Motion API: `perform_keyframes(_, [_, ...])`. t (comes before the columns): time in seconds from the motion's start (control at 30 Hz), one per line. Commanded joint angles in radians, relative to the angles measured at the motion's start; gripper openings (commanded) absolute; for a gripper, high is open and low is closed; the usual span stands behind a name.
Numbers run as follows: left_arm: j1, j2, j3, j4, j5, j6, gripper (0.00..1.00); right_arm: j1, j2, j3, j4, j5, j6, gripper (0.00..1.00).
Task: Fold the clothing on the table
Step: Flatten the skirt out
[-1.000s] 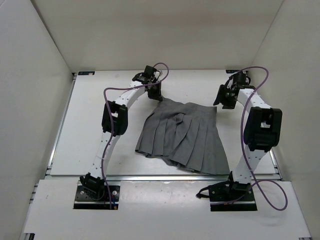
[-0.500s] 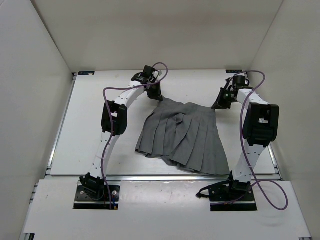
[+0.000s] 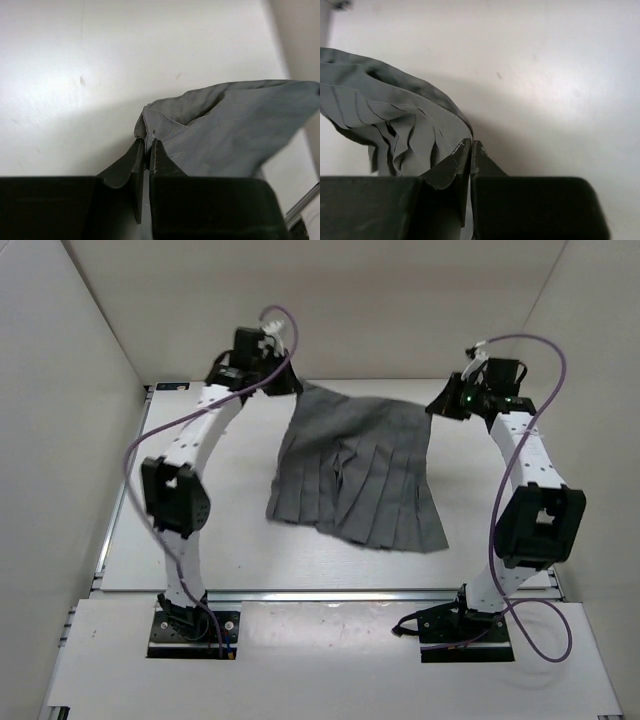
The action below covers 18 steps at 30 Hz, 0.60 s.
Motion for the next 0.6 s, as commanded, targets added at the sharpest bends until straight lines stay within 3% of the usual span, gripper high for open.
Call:
perform_keyframes(0.0, [0.017, -0.296, -0.054, 0.187, 0.022, 0.008, 0.00, 0.028, -0.130, 0.146, 0.065, -0.056, -0.024, 0.00])
perform_keyframes(0.17, [0.006, -0.567, -0.239, 0.304, 0.001, 0.015, 0.00, 0.028, -0.239, 0.149, 0.100, -0.160, -0.035, 0.00])
perform_keyframes(0.3, [0.046, -0.800, -0.457, 0.414, -0.001, -0.045, 0.00, 0.031, -0.389, 0.076, 0.134, -0.226, -0.068, 0.00])
perform_keyframes(0.37, [0.064, -0.880, -0.531, 0.459, -0.010, -0.060, 0.00, 0.001, -0.461, 0.013, 0.227, -0.274, -0.012, 0.00])
perform_keyframes(0.57, [0.063, -0.965, -0.594, 0.459, -0.025, -0.067, 0.00, 0.028, -0.507, 0.022, 0.194, -0.286, -0.030, 0.00])
